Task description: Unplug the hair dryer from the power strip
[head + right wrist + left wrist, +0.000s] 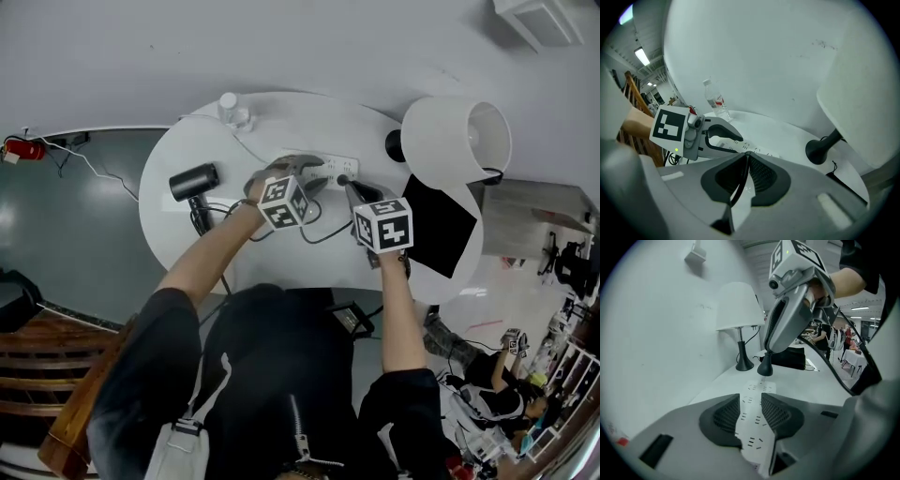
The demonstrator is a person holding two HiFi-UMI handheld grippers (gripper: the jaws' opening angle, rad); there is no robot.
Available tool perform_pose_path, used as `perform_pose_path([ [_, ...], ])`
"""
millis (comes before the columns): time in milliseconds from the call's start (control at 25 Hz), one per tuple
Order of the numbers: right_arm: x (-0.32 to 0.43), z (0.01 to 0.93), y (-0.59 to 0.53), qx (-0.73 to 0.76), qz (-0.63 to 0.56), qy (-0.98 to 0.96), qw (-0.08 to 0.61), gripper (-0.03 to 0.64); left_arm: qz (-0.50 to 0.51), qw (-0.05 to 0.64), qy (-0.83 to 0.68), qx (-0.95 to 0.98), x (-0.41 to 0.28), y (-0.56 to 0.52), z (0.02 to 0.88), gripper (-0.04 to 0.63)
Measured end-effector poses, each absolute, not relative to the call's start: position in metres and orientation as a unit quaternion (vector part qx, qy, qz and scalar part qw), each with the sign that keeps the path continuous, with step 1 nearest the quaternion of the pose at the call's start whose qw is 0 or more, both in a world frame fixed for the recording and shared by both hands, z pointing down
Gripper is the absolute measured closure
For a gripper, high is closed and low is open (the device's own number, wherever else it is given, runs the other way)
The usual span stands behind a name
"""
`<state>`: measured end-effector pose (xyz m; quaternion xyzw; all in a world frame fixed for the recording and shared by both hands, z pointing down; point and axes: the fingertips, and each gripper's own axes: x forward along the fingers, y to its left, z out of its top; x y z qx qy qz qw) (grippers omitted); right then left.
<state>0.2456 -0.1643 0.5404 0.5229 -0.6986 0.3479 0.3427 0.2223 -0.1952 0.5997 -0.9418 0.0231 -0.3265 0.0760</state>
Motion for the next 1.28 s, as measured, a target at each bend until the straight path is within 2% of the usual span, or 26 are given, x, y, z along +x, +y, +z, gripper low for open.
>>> perform_pose_path([
  [200,0.236,0.527,-0.146,0.543,0.334,-0.700,0.322,0.588,-0.302,0.063,0.045,-0.950,0.204,-0.181,0.579,0.553],
  [320,0.227,0.522,-0.135,0.547,0.331,-0.702,0.312,0.588,-0.291,0.053,0.055,-0.954,0.193,-0.170,0.569,0.572],
  [1280,0.199,0.476,-0.072,0.568,0.272,-0.746,0.217,0.588,-0.255,0.032,0.188,-0.948,0.113,-0.106,0.497,0.578],
])
